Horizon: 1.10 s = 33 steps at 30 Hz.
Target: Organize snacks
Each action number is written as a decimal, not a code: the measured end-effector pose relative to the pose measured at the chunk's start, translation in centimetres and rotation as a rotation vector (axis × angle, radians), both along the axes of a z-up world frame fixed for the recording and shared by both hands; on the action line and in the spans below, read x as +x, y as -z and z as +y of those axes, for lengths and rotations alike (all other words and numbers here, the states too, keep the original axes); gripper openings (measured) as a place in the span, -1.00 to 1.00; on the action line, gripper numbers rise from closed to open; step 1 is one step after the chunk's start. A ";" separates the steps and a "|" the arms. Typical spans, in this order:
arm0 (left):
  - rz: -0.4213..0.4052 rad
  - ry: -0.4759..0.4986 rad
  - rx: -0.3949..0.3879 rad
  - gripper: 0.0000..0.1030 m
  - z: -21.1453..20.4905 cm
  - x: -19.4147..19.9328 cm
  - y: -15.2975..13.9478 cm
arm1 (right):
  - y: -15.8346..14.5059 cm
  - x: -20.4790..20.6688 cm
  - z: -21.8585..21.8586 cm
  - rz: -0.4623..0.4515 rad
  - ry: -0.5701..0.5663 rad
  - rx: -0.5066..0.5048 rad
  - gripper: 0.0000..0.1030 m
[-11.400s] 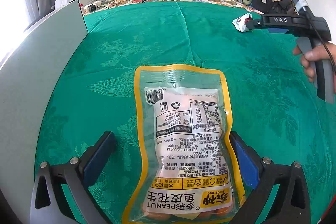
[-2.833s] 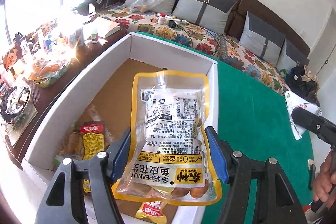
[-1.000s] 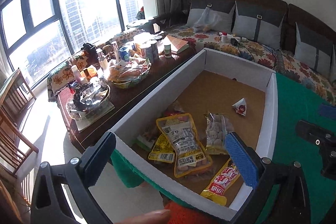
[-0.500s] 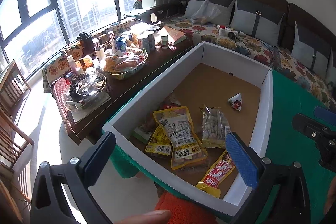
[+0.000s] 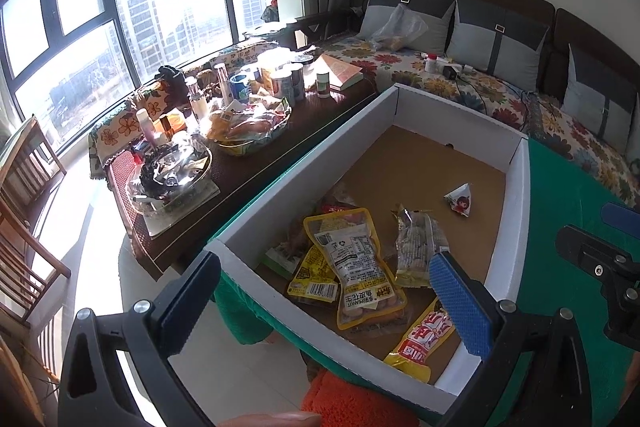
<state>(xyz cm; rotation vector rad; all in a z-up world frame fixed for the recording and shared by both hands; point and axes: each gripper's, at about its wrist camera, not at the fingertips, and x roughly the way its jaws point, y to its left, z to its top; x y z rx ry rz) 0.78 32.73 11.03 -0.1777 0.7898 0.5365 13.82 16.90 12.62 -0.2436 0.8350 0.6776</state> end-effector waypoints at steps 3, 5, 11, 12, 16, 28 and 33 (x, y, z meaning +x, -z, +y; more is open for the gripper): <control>0.000 -0.005 -0.002 1.00 0.2 0.0 0.0 | 0.0 0.0 0.1 0.002 0.000 0.000 0.69; -0.001 -0.007 0.000 1.00 0.2 0.0 0.0 | 0.0 0.0 0.1 0.002 0.001 0.000 0.69; -0.003 -0.014 0.003 1.00 0.3 -0.1 0.1 | 0.1 0.0 0.1 0.004 0.001 -0.002 0.69; -0.003 -0.013 0.002 1.00 0.4 -0.1 0.1 | 0.1 0.0 0.2 0.004 0.000 -0.002 0.69; -0.004 -0.014 0.004 1.00 0.4 -0.1 0.1 | 0.1 0.0 0.2 0.002 -0.001 -0.003 0.69; 0.000 -0.016 0.005 1.00 0.4 -0.1 0.3 | 0.9 0.3 0.1 0.011 0.003 -0.011 0.69; 0.000 -0.017 0.007 1.00 0.5 -0.1 0.3 | 1.1 0.4 0.1 0.012 0.003 -0.011 0.69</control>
